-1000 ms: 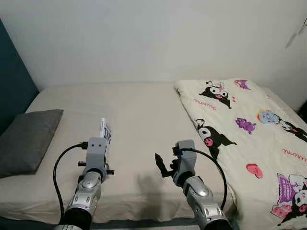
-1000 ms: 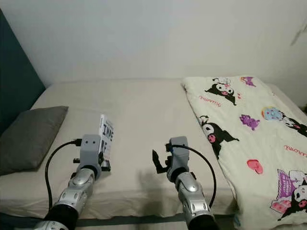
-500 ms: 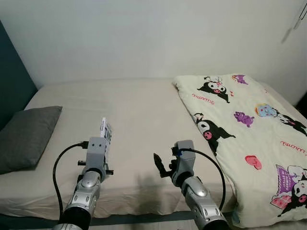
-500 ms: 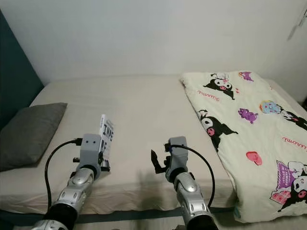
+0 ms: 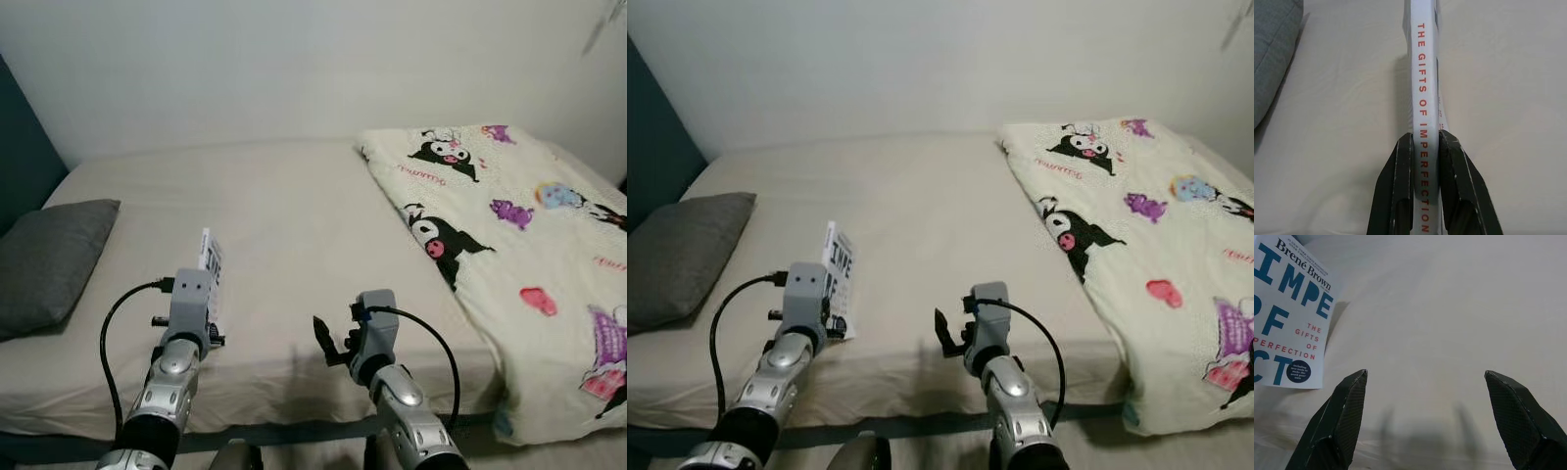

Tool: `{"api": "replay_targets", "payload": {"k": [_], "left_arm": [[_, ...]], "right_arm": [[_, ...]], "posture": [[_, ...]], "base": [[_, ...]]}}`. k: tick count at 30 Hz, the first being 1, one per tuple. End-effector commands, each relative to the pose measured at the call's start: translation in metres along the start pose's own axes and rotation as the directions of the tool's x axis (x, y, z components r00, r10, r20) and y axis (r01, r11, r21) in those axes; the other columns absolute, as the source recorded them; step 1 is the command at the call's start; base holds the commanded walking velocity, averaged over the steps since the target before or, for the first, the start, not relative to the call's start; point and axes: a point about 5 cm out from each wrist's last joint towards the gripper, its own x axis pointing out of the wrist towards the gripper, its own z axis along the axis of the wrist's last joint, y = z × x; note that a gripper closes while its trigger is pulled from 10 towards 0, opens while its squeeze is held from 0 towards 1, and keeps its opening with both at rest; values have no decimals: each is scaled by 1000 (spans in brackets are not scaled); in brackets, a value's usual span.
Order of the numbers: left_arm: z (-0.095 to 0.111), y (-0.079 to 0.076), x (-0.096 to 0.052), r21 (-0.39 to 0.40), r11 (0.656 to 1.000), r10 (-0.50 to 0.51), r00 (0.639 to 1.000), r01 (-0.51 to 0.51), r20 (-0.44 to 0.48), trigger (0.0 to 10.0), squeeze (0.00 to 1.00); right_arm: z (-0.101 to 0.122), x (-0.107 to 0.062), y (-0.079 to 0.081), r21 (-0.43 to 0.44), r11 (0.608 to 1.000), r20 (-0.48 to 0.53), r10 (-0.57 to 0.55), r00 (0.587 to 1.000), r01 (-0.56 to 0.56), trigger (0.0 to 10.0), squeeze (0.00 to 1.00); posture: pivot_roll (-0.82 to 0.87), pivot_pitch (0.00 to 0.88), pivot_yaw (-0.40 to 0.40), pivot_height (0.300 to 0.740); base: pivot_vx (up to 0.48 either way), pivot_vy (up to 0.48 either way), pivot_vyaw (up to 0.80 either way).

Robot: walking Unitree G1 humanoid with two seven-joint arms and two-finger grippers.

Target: Clean up the room

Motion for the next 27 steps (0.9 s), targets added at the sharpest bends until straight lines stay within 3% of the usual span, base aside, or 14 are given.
{"api": "replay_targets", "payload": {"k": [1, 12, 14, 15, 17, 19, 21, 22, 23, 25, 27], "left_arm": [[-9, 7, -2, 28, 1000, 14, 999, -13, -40, 10000, 0], [-5, 20, 0, 32, 998, 60, 996, -58, -60, 10000, 0], [2, 25, 5, -44, 995, 85, 993, -89, -77, 10000, 0], [2, 25, 5, -44, 995, 85, 993, -89, -77, 10000, 0], [8, 27, 11, -161, 982, 82, 990, -99, -112, 10000, 0], [15, 20, 16, -278, 958, 33, 991, -69, -130, 10000, 0], [23, 7, 21, -409, 912, -40, 988, -24, -147, 10000, 0], [23, 7, 21, -409, 912, -40, 988, -24, -147, 10000, 0], [26, 3, 22, -453, 891, -64, 987, -11, -149, 10000, 0], [31, -7, 23, -533, 846, -119, 981, 19, -154, 10000, 0], [33, -17, 22, -643, 766, -178, 969, 29, -169, 10000, 0]], "right_arm": [[0, 1, 3, 24, 1000, 10, -4, 1000, 3, 10000, 0], [8, 4, 9, 44, 999, 41, 22, 999, -24, 10000, 0], [11, 4, 11, 43, 998, 49, 35, 998, -37, 10000, 0], [11, 4, 11, 43, 998, 49, 35, 998, -37, 10000, 0], [13, 4, 13, 42, 998, 53, 48, 997, -50, 10000, 0], [14, 3, 13, 41, 997, 52, 56, 997, -58, 10000, 0], [13, 2, 12, 38, 997, 42, 62, 997, -64, 10000, 0], [13, 2, 12, 38, 997, 42, 62, 997, -64, 10000, 0], [12, 2, 12, 37, 997, 39, 64, 997, -66, 10000, 0], [12, 1, 12, 35, 997, 35, 67, 997, -68, 10000, 0], [12, 0, 11, 34, 997, 33, 68, 997, -69, 10000, 0]], "posture": [[97, 203, 44, 616], [117, 241, 54, 616], [112, 265, 51, 616], [112, 265, 51, 616], [110, 282, 45, 616], [104, 302, 34, 616], [100, 313, 28, 616], [100, 313, 28, 616], [99, 314, 27, 616], [98, 319, 26, 616], [97, 319, 28, 616]], "base": [[0, 0, 0], [0, 0, 0], [0, 0, 0], [0, 0, 0], [0, 0, 0], [0, 0, 0], [0, 0, 0], [0, 0, 0], [0, 0, 0], [0, 0, 0], [0, 0, 0]]}}
